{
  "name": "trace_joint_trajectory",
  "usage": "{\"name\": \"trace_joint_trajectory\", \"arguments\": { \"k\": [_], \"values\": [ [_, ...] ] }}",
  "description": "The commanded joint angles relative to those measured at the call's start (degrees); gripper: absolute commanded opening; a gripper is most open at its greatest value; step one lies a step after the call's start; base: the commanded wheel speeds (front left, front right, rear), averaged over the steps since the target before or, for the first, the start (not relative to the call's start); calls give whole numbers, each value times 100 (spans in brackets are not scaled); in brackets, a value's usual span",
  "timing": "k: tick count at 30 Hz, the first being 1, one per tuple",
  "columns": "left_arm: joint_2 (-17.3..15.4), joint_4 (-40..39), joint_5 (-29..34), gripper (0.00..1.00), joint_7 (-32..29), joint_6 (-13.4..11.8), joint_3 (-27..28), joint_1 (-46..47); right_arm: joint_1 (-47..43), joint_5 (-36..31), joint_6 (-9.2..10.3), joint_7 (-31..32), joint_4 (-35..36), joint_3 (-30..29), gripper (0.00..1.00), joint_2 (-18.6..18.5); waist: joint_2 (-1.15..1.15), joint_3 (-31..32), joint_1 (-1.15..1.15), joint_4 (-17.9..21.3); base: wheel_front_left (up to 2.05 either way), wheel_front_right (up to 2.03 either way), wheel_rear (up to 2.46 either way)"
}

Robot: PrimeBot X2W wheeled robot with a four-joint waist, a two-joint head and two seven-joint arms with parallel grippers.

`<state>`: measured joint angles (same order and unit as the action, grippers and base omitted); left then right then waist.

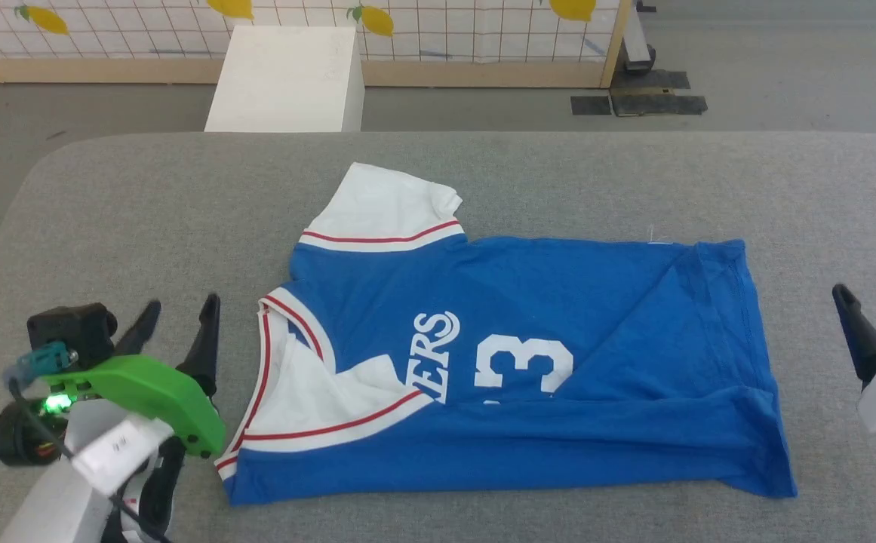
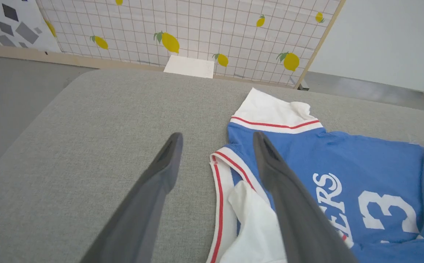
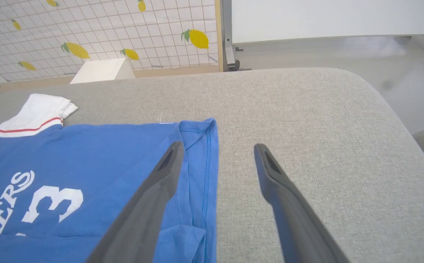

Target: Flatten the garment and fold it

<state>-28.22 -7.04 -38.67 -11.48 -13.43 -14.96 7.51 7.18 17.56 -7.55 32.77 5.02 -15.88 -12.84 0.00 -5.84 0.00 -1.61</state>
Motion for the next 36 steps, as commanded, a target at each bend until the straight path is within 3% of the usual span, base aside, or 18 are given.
{"name": "trace_joint_trajectory", "arguments": {
  "k": [1, 7, 15, 27, 36],
  "values": [
    [74, 63, 172, 100, 409, 121, 10, 112, 113, -49, 6, -242, -60, -6, 100, 28, 0, -30, 0, 1, 0, 0, 0],
    [343, 520, 402, 100, 1446, 382, -76, 167, 202, -52, 6, -922, -380, 85, 100, 46, 0, -180, 0, -13, 0, 0, 0],
    [602, 1040, 423, 100, 2026, 615, -184, 371, 342, 26, 6, -1257, -617, 244, 100, 14, 0, -483, 0, -24, 0, 0, 0],
    [679, 1617, 460, 100, 1656, 900, -437, 1530, 694, 123, 6, -1294, -643, 364, 100, -118, 0, -992, 0, -19, 0, 0, 0],
    [814, 2795, 571, 100, 904, 1281, -722, 3553, 970, 175, 6, -1253, -472, 430, 100, -228, 0, -1663, 0, 72, 0, 0, 0]
  ]
}}
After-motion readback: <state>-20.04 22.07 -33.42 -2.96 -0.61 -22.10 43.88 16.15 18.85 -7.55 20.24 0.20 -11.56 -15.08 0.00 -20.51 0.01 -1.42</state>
